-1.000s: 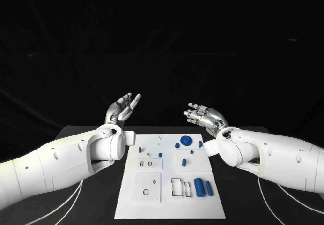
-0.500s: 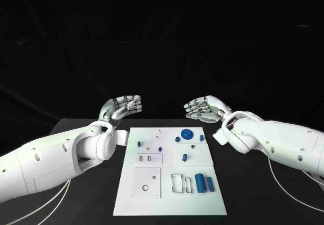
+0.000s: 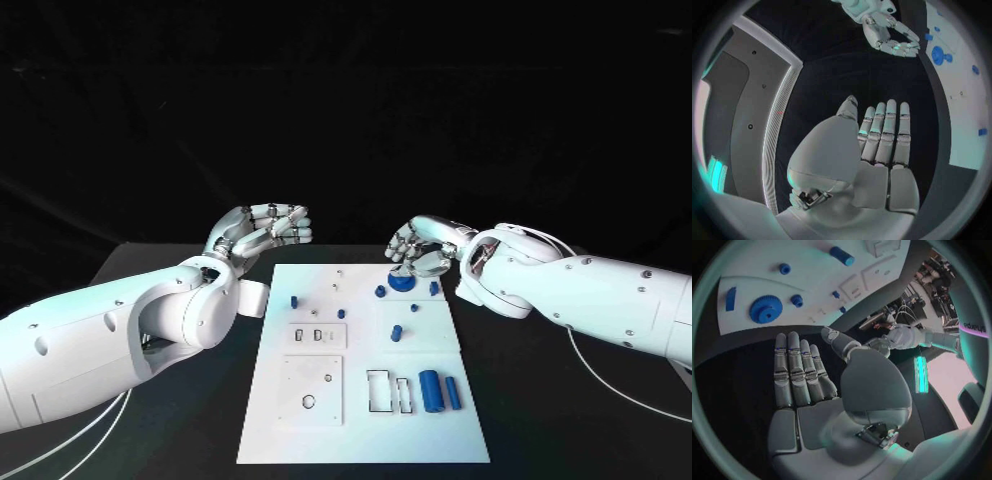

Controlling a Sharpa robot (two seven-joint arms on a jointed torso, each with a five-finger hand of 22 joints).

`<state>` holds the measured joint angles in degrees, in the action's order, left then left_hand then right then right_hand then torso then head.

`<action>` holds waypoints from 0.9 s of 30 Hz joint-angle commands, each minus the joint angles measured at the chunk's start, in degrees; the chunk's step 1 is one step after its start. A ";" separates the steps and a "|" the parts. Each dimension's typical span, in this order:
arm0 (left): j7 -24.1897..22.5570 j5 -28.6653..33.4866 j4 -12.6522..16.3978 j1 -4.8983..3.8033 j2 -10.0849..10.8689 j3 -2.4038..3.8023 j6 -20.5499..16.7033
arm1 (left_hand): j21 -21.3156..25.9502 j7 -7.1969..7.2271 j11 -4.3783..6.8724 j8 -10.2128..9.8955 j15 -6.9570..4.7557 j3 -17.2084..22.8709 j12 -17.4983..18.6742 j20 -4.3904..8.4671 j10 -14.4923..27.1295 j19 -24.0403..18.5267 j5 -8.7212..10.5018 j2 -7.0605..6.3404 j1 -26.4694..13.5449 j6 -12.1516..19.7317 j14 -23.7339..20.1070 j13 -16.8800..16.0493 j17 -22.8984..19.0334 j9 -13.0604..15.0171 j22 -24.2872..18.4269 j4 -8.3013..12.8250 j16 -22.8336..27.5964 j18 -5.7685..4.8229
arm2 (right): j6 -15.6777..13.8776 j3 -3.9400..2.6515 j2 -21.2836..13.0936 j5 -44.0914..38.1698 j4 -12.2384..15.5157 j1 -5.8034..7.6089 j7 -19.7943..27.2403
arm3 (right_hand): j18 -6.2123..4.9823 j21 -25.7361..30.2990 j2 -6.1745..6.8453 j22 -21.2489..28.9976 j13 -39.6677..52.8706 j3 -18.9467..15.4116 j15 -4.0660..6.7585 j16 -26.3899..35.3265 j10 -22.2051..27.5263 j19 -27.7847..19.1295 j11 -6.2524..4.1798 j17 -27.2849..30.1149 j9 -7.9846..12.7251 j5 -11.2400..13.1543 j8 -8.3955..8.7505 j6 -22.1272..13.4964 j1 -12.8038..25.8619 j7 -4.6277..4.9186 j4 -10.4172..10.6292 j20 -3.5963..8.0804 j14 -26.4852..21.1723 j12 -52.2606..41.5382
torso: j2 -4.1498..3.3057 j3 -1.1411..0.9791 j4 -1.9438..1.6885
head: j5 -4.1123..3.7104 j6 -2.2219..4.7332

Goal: Assemble the parts on the task board

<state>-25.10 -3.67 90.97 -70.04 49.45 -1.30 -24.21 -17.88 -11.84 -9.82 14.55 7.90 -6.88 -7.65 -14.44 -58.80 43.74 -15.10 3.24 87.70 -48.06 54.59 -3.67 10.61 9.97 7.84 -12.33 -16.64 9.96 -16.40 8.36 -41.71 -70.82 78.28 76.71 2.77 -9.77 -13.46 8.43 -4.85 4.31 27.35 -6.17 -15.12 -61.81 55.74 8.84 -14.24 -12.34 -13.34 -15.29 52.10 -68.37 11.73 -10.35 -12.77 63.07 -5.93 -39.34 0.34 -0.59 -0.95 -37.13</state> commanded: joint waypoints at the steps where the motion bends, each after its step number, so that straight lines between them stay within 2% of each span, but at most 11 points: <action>1: 0.52 -0.57 2.15 -0.21 0.84 0.06 2.17 | 0.08 -0.08 -0.04 -0.11 0.07 -0.33 0.31 0.00 -0.17 0.37 -0.10 -0.13 0.07 -0.20 0.23 -0.05 0.09 -0.07 -0.10 0.03 0.08 0.53 | 3.58 -0.04 0.40 -13.19 0.53 0.31 -5.45 | -0.81 -4.05 1.60 -1.46 0.89 -1.03 3.56 -4.58 -5.24 10.02 -2.37 -6.11 -2.03 -0.23 -0.55 2.90 -0.35 -1.84 -0.25 3.94 10.80 1.05 | -1.52 0.06 -0.19 | -0.24 0.67; 3: 0.28 -0.26 3.22 -0.25 1.32 0.07 1.92 | 0.14 -0.11 -0.07 -0.17 0.09 -0.42 0.42 -0.01 -0.16 0.39 -0.08 -0.14 0.00 -0.17 0.19 -0.05 0.11 -0.10 -0.16 -0.06 0.16 0.52 | 4.04 -0.05 0.57 -14.85 0.75 0.46 -6.10 | -0.74 -6.75 1.73 -2.87 0.90 -1.84 4.55 -7.51 -5.12 13.78 -2.71 -8.94 -2.42 0.40 -0.18 3.08 -0.33 -2.05 0.02 5.63 15.20 1.92 | -1.87 0.10 -0.32 | -0.40 0.72; 8: -0.07 0.36 5.48 -0.30 2.25 0.07 1.73 | 0.16 -0.11 -0.07 -0.18 0.10 -0.42 0.44 -0.02 -0.18 0.41 -0.12 -0.11 0.00 -0.18 0.20 -0.06 0.11 -0.10 -0.17 -0.09 0.18 0.52 | 5.05 -0.05 1.09 -17.65 0.95 0.66 -7.26 | -0.53 -11.10 1.70 -5.42 0.92 -2.79 5.46 -13.32 -4.76 18.16 -3.13 -13.92 -2.98 0.13 0.51 3.52 -0.51 -2.37 0.38 7.08 20.52 2.27 | -2.44 0.25 -0.68 | -0.62 0.79; 10: -0.14 0.47 6.13 -0.31 2.52 0.07 1.70 | 0.16 -0.11 -0.07 -0.18 0.10 -0.42 0.44 -0.02 -0.18 0.41 -0.12 -0.11 0.00 -0.18 0.20 -0.06 0.11 -0.10 -0.17 -0.09 0.18 0.52 | 5.31 -0.05 1.45 -18.73 0.76 0.69 -7.67 | -0.46 -14.86 1.86 -7.86 0.97 -3.14 5.64 -20.10 -4.13 20.50 -3.31 -18.57 -3.38 -0.85 1.09 3.78 -0.25 -2.60 0.70 7.68 22.80 2.25 | -2.71 0.31 -0.92 | -0.67 0.60; 12: -0.15 0.54 6.56 -0.31 2.73 0.07 1.70 | 0.18 -0.10 -0.07 -0.19 0.10 -0.43 0.48 -0.02 -0.22 0.43 -0.16 -0.08 -0.03 -0.20 0.19 -0.06 0.12 -0.11 -0.20 -0.13 0.21 0.52 | 5.35 -0.04 1.78 -19.57 0.58 0.70 -8.09 | -0.37 -17.78 2.15 -9.98 1.09 -3.45 5.83 -30.60 -3.64 21.22 -3.46 -27.43 -3.78 -1.21 1.48 4.00 0.20 -2.79 1.09 7.89 23.33 2.24 | -2.95 0.31 -1.12 | -0.81 0.57; 13: -0.15 0.56 6.73 -0.32 2.82 0.07 1.72 | 0.18 -0.10 -0.07 -0.19 0.10 -0.43 0.48 -0.02 -0.22 0.43 -0.16 -0.08 -0.03 -0.20 0.19 -0.06 0.12 -0.11 -0.20 -0.13 0.21 0.52 | 5.36 -0.04 1.96 -19.92 0.49 0.70 -8.27 | -0.27 -20.09 2.23 -11.82 1.24 -3.49 5.66 -39.23 -3.38 21.08 -3.36 -35.16 -4.15 -1.28 1.74 4.22 0.19 -2.71 1.25 7.94 23.42 2.22 | -3.04 0.32 -1.17 | -0.86 0.55; 14: -0.13 0.58 6.84 -0.32 2.88 0.07 1.73 | 0.18 -0.10 -0.07 -0.19 0.10 -0.43 0.48 -0.02 -0.22 0.43 -0.16 -0.08 -0.03 -0.20 0.19 -0.06 0.12 -0.11 -0.20 -0.13 0.21 0.52 | 5.42 -0.04 2.09 -20.14 0.43 0.69 -8.38 | -0.19 -20.90 2.24 -12.53 1.31 -3.48 5.67 -40.57 -3.35 20.71 -3.37 -36.22 -4.29 -1.28 1.87 4.27 0.16 -2.68 1.30 7.86 22.93 2.20 | -3.09 0.33 -1.20 | -0.88 0.57; 15: -0.11 0.60 6.94 -0.32 2.93 0.07 1.74 | 0.18 -0.10 -0.07 -0.19 0.10 -0.43 0.48 -0.02 -0.22 0.43 -0.16 -0.08 -0.03 -0.20 0.19 -0.06 0.12 -0.11 -0.20 -0.13 0.21 0.52 | 5.57 -0.04 2.23 -20.36 0.39 0.68 -8.49 | -0.21 -23.22 2.34 -14.54 1.45 -3.52 5.68 -45.62 -3.14 20.30 -3.35 -40.64 -4.61 -1.30 2.15 4.32 0.20 -2.75 1.47 7.90 22.88 2.20 | -3.20 0.34 -1.29 | -0.92 0.55; 16: -0.08 0.63 7.01 -0.32 2.97 0.07 1.74 | 0.18 -0.10 -0.07 -0.19 0.10 -0.43 0.48 -0.02 -0.22 0.43 -0.16 -0.08 -0.03 -0.20 0.19 -0.06 0.12 -0.11 -0.20 -0.13 0.21 0.52 | 5.78 -0.03 2.35 -20.54 0.38 0.66 -8.59 | 0.20 -27.11 2.33 -18.93 1.59 -3.43 5.63 -49.02 -3.10 20.22 -3.33 -43.61 -4.90 -1.39 2.36 4.39 0.16 -2.72 1.60 7.81 22.82 2.19 | -3.29 0.37 -1.34 | -0.96 0.55; 20: 0.05 0.88 7.10 -0.32 3.05 0.07 1.76 | 0.26 -0.13 -0.09 -0.24 0.13 -0.56 0.59 -0.04 -0.28 0.47 -0.20 -0.09 -0.16 -0.21 0.12 -0.07 0.14 -0.13 -0.28 -0.28 0.33 0.51 | 6.42 0.00 2.80 -21.08 0.22 0.55 -8.85 | 1.24 -36.82 2.39 -30.20 1.82 -3.14 5.51 -55.22 -2.55 20.54 -3.19 -48.87 -5.60 -1.75 2.89 4.39 -0.03 -2.64 1.83 7.51 22.91 2.22 | -3.62 0.46 -1.43 | -1.16 0.63; 27: 0.20 1.05 7.11 -0.32 3.07 0.07 1.81 | 0.32 -0.16 -0.12 -0.31 0.15 -0.65 0.70 -0.05 -0.28 0.50 -0.21 -0.10 -0.26 -0.17 0.08 -0.07 0.16 -0.16 -0.34 -0.39 0.42 0.51 | 6.75 0.02 3.28 -21.34 -0.30 0.39 -8.92 | 1.80 -41.95 2.44 -36.31 2.01 -2.79 5.41 -58.20 -2.46 20.58 -3.13 -51.40 -6.07 -1.85 3.19 4.44 -0.13 -2.55 2.01 7.22 23.07 2.18 | -3.97 0.57 -1.45 | -1.28 0.55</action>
<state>-24.74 -3.09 97.87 -70.25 52.57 -1.29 -23.45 -17.87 -11.85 -9.83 14.55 7.90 -7.19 -7.14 -14.44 -58.80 43.74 -15.10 3.24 87.70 -48.05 54.59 -3.66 10.71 9.85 7.58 -12.65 -16.41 9.91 -11.24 8.39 -38.56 -90.22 78.08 77.15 -5.31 -8.84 -54.94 10.58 -40.60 6.28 24.55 -0.49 -73.03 -64.48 76.23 5.63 -65.38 -18.36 -14.99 -12.39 56.26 -68.33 9.25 -8.57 -5.35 83.74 -3.84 -43.05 0.80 -1.99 -2.16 -36.52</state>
